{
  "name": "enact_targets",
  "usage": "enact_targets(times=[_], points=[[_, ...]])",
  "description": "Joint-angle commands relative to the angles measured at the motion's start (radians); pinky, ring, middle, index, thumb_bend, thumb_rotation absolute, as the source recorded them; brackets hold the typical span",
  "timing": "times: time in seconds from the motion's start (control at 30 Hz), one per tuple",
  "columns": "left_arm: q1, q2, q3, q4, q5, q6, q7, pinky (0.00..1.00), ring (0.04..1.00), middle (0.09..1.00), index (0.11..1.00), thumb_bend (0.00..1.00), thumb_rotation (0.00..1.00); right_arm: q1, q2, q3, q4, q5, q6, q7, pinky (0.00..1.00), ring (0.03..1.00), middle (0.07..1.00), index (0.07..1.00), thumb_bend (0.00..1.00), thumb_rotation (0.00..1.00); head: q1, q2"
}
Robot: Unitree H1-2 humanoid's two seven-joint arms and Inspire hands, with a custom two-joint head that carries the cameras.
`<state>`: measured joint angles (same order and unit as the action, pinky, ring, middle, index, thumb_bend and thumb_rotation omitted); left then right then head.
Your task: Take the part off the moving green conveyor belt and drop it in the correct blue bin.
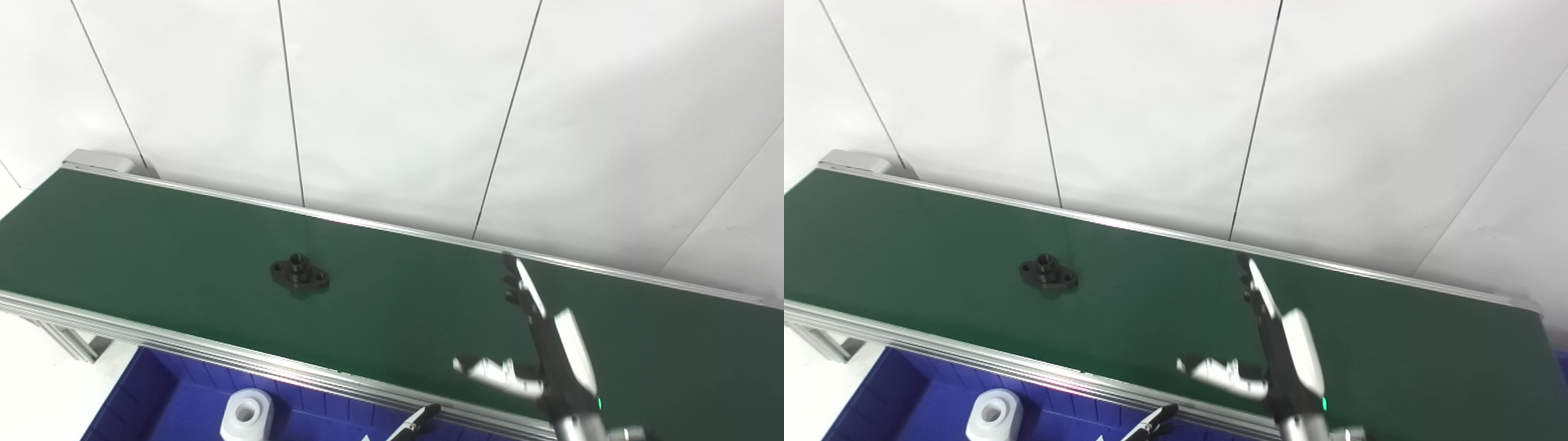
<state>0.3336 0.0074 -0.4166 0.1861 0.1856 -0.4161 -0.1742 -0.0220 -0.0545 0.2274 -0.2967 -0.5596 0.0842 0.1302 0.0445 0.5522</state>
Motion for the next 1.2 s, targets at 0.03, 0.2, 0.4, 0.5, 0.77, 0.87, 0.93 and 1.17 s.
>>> enact_targets(times=[0.03,0.2,0.4,0.5,0.77,0.87,0.93,1.17], points=[[-0.009,-0.031,-0.016,-0.012,-0.001,-0.028,0.006,0.80,0.962,0.998,0.967,1.00,0.82,-0.097,-0.001,0.033,0.036,-0.076,0.056,0.022,0.73,0.862,0.907,0.962,0.99,0.61,0.005,0.000],[-0.011,-0.039,-0.021,-0.007,0.011,-0.026,0.013,0.79,0.952,0.993,0.973,1.00,0.84,-0.226,-0.004,0.077,0.146,-0.168,0.094,0.029,0.73,0.850,0.891,0.939,0.99,0.63,0.011,-0.001],[-0.018,-0.047,-0.035,0.001,0.029,-0.048,0.026,0.82,0.961,1.000,0.973,0.98,0.84,-0.401,0.009,0.132,0.311,-0.265,0.150,0.044,0.68,0.798,0.868,0.913,1.00,0.62,0.015,0.009],[-0.016,-0.049,-0.037,-0.003,0.035,-0.044,0.026,0.80,0.960,1.000,0.977,0.97,0.84,-0.455,0.013,0.153,0.368,-0.280,0.171,0.052,0.64,0.785,0.866,0.906,1.00,0.62,0.015,0.013],[0.013,-0.050,-0.046,-0.045,0.027,-0.030,0.019,0.81,0.959,0.997,0.974,0.95,0.83,-0.583,0.069,0.215,0.573,-0.323,0.209,0.019,0.57,0.747,0.882,0.889,1.00,0.61,0.001,0.032],[0.024,-0.050,-0.050,-0.064,0.044,-0.030,0.024,0.78,0.945,0.995,0.975,0.94,0.84,-0.605,0.088,0.223,0.632,-0.314,0.209,0.005,0.55,0.745,0.885,0.889,1.00,0.61,0.004,0.039],[0.036,-0.049,-0.056,-0.091,0.050,-0.010,0.022,0.77,0.945,0.998,0.977,0.94,0.84,-0.624,0.105,0.231,0.681,-0.310,0.211,-0.002,0.55,0.746,0.888,0.887,1.00,0.60,0.014,0.045],[0.059,-0.052,-0.069,-0.128,0.068,0.009,0.025,0.79,0.940,0.996,0.981,0.94,0.85,-0.661,0.130,0.263,0.765,-0.302,0.209,-0.009,0.56,0.734,0.881,0.893,1.00,0.59,0.023,0.058]])
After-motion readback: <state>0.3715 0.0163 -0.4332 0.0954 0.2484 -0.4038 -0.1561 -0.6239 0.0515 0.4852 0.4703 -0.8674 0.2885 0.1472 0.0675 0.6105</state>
